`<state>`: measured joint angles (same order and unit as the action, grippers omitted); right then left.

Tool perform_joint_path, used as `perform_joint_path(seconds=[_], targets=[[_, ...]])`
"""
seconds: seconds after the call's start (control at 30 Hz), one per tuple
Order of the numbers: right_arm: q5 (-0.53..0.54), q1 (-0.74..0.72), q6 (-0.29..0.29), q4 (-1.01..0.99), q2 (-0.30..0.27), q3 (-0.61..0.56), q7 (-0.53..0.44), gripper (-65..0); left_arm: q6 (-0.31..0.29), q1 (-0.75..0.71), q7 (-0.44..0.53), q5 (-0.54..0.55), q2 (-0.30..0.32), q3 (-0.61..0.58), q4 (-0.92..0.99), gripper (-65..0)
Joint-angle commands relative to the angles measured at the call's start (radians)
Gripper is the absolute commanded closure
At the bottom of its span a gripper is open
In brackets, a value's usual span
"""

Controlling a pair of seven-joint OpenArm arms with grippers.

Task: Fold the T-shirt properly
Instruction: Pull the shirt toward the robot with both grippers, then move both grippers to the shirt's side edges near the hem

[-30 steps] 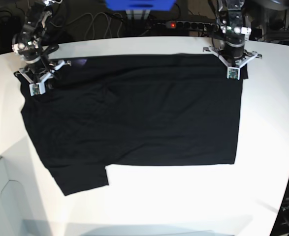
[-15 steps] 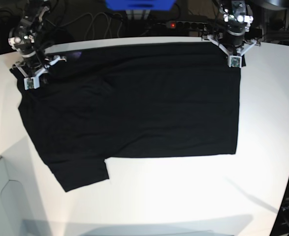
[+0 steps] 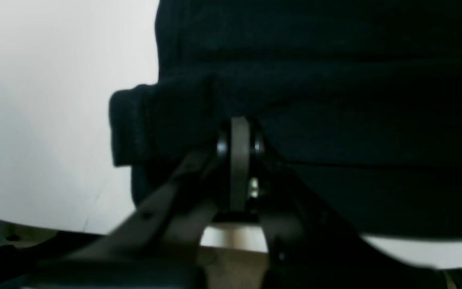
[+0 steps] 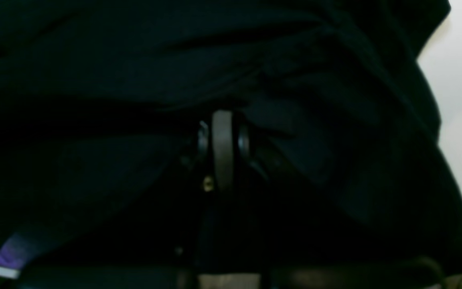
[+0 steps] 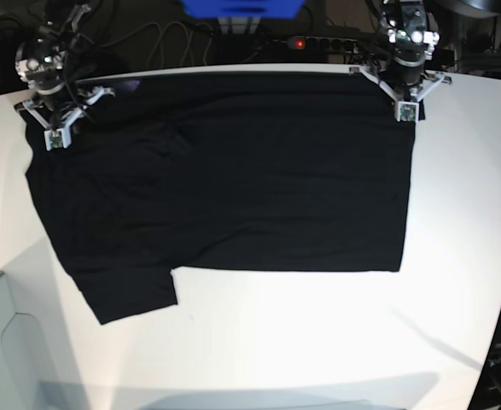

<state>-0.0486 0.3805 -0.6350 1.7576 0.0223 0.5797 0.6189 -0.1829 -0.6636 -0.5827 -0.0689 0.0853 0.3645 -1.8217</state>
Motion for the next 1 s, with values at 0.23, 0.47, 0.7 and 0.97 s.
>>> perform_joint_path(seconds=[0.23, 0.47, 0.7, 0.97], targets=[[-0.014, -0.024, -0.001, 0.127, 0.000, 0.000, 0.014, 0.0, -0.016, -0.006, -0.038, 0.004, -0.008, 0.000, -0.112, 0.0], [-0.018, -0.101, -0.001, 0.195, 0.014, 0.003, 0.081, 0.0, -0.016, 0.023, -0.039, 0.005, -0.009, 0.024, -0.198, 0.0], [-0.020, -0.286, -0.003, 0.138, -0.083, -0.016, 0.103, -0.7, -0.027, 0.074, -0.039, 0.005, -0.025, 0.120, -0.203, 0.0], [-0.012, -0.704, -0.009, -0.350, -0.308, -0.073, 0.200, -28.2, -0.027, 0.098, -0.049, 0.005, -0.023, 0.132, -0.200, 0.0]])
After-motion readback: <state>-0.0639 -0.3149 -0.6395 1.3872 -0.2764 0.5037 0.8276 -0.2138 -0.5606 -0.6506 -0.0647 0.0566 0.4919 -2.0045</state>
